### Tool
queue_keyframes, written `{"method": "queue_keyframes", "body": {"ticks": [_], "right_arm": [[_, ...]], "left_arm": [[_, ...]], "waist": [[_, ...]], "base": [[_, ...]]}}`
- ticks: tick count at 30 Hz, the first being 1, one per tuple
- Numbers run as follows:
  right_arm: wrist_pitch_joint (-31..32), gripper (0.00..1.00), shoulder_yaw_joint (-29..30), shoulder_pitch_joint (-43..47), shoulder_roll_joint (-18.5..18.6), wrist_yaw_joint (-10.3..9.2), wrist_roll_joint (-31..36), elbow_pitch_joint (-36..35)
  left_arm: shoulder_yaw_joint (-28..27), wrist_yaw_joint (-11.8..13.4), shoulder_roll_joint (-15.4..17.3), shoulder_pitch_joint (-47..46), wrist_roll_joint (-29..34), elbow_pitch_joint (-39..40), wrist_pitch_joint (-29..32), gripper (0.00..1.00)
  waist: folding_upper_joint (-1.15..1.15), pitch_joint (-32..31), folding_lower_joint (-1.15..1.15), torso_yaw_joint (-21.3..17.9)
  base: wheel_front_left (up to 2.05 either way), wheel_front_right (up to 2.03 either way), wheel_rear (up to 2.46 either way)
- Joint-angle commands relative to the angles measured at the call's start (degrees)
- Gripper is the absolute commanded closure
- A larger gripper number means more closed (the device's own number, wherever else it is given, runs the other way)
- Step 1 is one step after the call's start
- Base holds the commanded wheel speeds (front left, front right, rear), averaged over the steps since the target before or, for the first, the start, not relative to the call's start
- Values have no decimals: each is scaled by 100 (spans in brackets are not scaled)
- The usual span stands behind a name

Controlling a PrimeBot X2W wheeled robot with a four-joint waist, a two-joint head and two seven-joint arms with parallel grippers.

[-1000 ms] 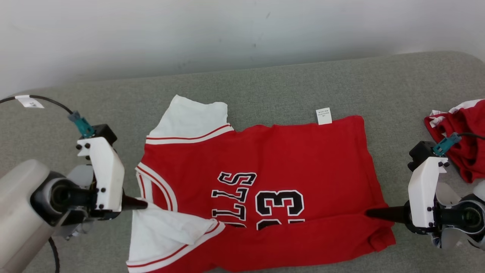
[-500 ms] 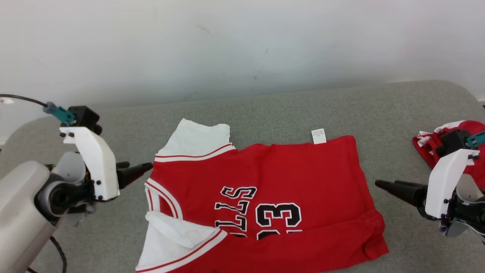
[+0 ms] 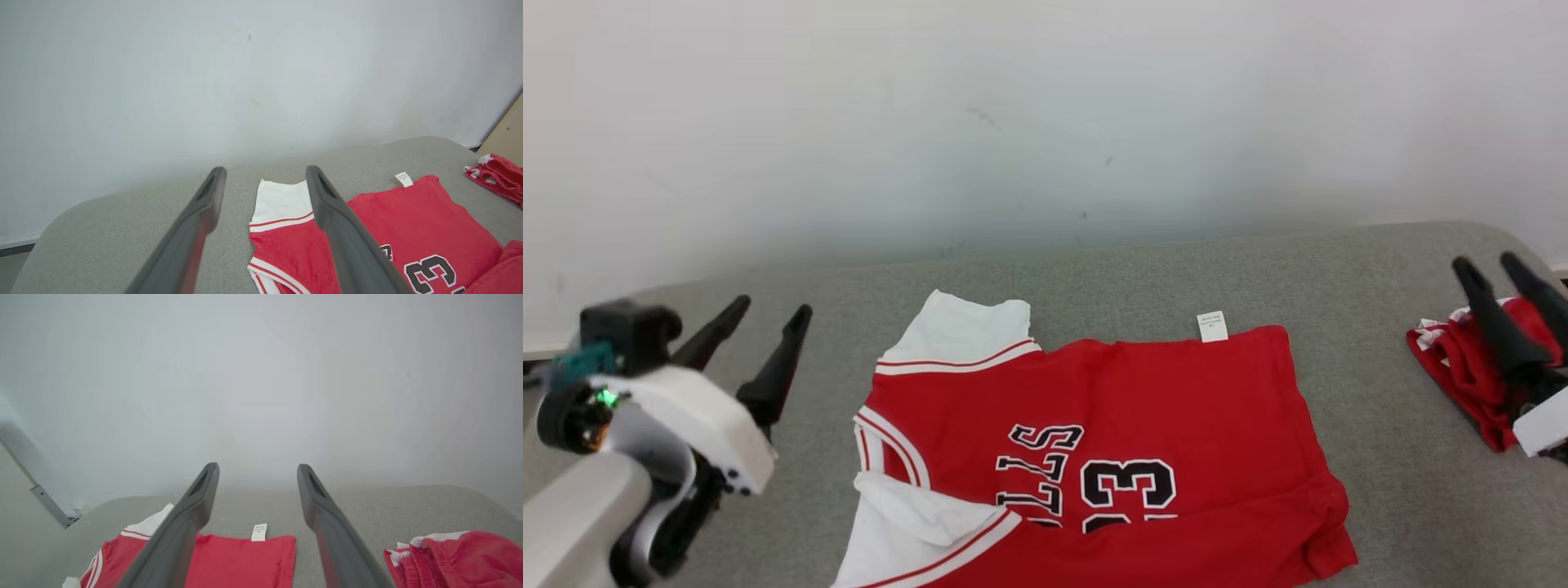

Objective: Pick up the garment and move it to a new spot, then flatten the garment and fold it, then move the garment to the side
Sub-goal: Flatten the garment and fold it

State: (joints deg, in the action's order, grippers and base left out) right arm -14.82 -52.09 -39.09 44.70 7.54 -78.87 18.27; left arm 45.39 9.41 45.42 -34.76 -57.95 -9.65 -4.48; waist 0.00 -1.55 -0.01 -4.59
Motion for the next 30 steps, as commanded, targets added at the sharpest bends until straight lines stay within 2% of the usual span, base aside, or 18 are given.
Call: {"method": "queue_keyframes", "body": {"ticks": [1, 4, 6, 8, 11, 12, 13, 18, 23, 30], "right_arm": [[-32, 0, 587, 382, -209, -13, 397, -65], [-33, 0, 1855, 1327, -699, -13, 1375, -232], [-35, 0, 2640, 1941, -1081, -13, 2081, -451], [-35, 0, 3192, 2617, -1514, -13, 2615, -673], [-35, 0, 3732, 3443, -2034, -13, 3322, -933], [-35, 0, 3850, 3640, -2172, -13, 3486, -975], [-35, 0, 3850, 3640, -2172, -13, 3486, -975], [-34, 0, 4033, 4271, -2730, -13, 3997, -767], [147, 0, 4007, 4152, -2993, -13, 4318, -170], [651, 0, 3752, 3610, -3134, -13, 4578, 660]], "left_arm": [[-81, 247, 81, 394, 92, 231, -376, 0], [-227, 815, 178, 1070, 300, 743, -909, 0], [-396, 1096, 73, 1522, 377, 1046, -1029, 0], [-632, 1303, -60, 1934, 572, 1283, -1071, 0], [-1084, 1440, -404, 2544, 978, 1496, -1068, 0], [-1251, 1436, -560, 2713, 1064, 1542, -1069, 0], [-1251, 1436, -560, 2713, 1064, 1542, -1069, 0], [-1717, 1221, -1244, 3491, 1619, 1361, -1066, 0], [-1782, 948, -1747, 3712, 1872, 912, -1068, 0], [-1598, 593, -1947, 3554, 1780, 64, -943, 0]], "waist": [[0, 15, 1, -77], [0, 60, 1, -118], [0, 91, 1, -116], [0, 111, 1, -94], [0, 138, 1, -47], [0, 143, 1, -27], [0, 143, 1, -27], [0, 174, 1, 2], [0, 210, 1, -3], [0, 298, 1, -39]], "base": [[0, 0, 0], [0, 0, 0], [0, 0, 0], [0, 0, 0], [0, 0, 0], [0, 0, 0], [0, 0, 0], [0, 0, 0], [0, 0, 0], [0, 0, 0]]}}
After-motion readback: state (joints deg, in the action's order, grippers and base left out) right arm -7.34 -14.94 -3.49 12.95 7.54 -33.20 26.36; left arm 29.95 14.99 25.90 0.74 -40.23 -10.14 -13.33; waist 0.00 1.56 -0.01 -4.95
